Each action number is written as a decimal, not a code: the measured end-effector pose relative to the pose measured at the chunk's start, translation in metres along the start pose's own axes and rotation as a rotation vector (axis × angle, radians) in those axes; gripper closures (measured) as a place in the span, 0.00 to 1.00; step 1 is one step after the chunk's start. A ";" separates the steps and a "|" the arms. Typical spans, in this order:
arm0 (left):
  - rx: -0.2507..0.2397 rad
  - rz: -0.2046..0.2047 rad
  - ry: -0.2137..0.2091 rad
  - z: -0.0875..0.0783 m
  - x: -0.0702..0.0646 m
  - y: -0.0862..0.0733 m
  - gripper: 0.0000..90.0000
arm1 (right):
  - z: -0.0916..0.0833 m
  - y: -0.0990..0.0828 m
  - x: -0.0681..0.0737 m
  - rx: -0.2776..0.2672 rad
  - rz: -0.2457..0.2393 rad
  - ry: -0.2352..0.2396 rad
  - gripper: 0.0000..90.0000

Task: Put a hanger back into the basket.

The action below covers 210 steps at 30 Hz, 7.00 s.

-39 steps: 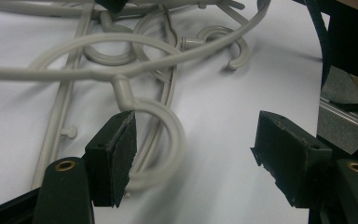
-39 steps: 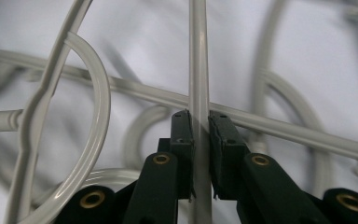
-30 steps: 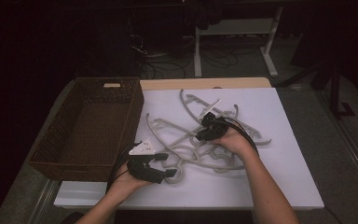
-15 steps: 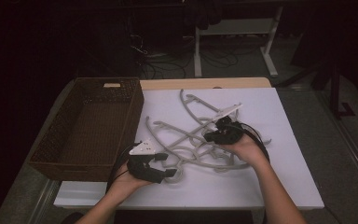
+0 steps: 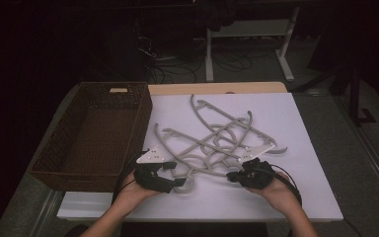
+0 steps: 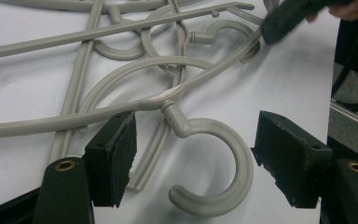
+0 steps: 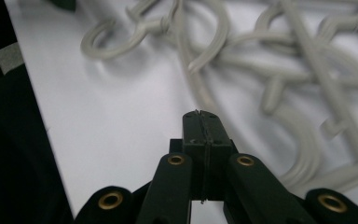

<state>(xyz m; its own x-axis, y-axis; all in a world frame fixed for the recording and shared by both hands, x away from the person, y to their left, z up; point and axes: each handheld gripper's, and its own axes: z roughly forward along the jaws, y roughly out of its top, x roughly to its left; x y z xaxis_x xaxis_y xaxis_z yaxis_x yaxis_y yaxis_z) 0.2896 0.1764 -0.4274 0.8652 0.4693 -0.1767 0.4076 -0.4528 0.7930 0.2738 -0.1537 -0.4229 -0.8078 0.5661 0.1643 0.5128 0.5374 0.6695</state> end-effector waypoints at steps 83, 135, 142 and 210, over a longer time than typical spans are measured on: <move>0.320 0.310 0.173 0.073 0.040 0.043 0.76 | -0.048 -0.038 -0.050 -0.259 0.206 -0.160 0.44; 0.101 0.235 0.160 -0.077 0.026 0.170 0.91 | -0.044 -0.037 -0.049 -0.270 0.204 -0.156 0.41; 0.121 0.195 0.228 -0.123 0.053 0.145 0.91 | -0.043 -0.037 -0.050 -0.276 0.210 -0.167 0.34; 0.053 -0.104 0.322 -0.195 0.120 0.021 0.40 | -0.036 -0.049 -0.050 -0.251 0.139 -0.266 0.01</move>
<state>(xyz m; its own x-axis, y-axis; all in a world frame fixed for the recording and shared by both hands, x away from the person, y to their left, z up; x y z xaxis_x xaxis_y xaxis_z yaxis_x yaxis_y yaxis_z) 0.3454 0.3714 -0.3183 0.6849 0.7265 -0.0552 0.5106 -0.4246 0.7477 0.2785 -0.2310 -0.4375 -0.6155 0.7825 0.0943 0.4979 0.2934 0.8161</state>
